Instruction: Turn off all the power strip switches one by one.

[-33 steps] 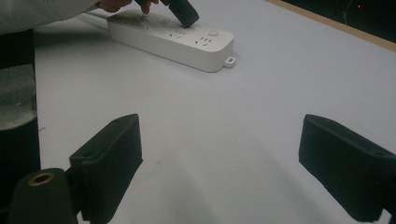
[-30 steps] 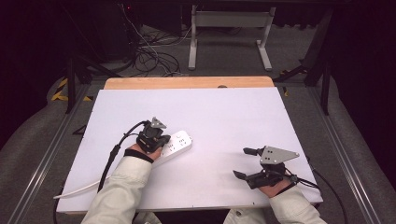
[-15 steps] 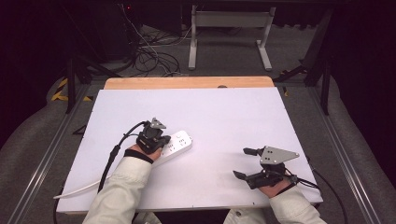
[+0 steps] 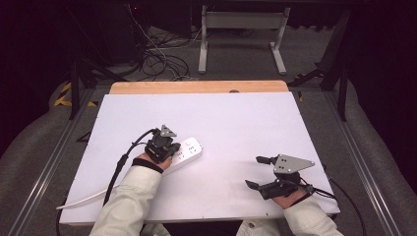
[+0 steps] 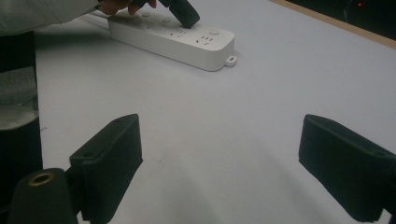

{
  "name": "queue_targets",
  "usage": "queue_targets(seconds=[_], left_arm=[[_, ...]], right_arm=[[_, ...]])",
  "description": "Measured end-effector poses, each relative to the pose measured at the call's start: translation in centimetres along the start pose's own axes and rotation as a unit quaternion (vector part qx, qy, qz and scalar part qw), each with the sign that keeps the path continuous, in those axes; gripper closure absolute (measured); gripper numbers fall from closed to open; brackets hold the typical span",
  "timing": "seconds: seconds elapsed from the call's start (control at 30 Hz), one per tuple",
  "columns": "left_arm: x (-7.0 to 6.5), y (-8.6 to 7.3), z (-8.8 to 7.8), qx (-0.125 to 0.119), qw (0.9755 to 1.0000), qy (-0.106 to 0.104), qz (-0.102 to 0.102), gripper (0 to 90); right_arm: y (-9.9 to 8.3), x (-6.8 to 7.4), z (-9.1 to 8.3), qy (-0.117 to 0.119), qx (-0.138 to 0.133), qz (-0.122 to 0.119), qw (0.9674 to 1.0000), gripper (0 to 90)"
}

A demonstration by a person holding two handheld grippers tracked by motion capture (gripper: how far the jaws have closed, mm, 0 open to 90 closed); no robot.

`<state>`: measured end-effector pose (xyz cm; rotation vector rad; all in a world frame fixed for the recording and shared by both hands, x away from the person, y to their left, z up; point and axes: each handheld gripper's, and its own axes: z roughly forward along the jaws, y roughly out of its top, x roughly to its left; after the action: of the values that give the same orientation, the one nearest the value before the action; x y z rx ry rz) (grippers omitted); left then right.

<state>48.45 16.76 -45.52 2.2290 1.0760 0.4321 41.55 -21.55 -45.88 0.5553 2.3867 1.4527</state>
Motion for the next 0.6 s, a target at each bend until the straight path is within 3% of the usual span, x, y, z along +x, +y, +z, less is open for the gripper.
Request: queue_targets(seconds=[0.07, 0.13, 0.17, 0.2, 0.33, 0.6], left_arm=[[-0.2, 0.0, 0.1, -0.003, 1.0000, 0.004, 0.001, 90.0], [0.1, 0.0, -0.2, -0.011, 0.9999, -0.008, -0.004, 90.0], [0.6, -0.1, -0.6, -0.016, 0.9996, -0.014, -0.020, 90.0], [0.6, -0.1, -0.6, -0.016, 0.9996, -0.014, -0.020, 90.0], [0.8, 0.4, -2.7, -0.066, 0.9976, -0.010, -0.019, 90.0], [0.7, 0.8, -3.5, -0.072, 0.9968, -0.031, -0.016, 90.0]], right_arm=[[0.0, 0.0, 0.0, 0.001, -0.002, 0.002, 1.0000, 13.5], [0.0, 0.0, 0.2, 0.002, -0.002, 0.003, 1.0000, 13.5], [0.0, 0.0, 0.2, 0.002, -0.003, 0.003, 1.0000, 13.5], [0.0, 0.0, 0.2, 0.002, -0.003, 0.003, 1.0000, 13.5], [0.0, -0.1, 0.1, -0.001, -0.002, 0.000, 1.0000, 13.5], [0.0, -0.1, 0.0, -0.002, -0.002, -0.001, 1.0000, 13.4]])
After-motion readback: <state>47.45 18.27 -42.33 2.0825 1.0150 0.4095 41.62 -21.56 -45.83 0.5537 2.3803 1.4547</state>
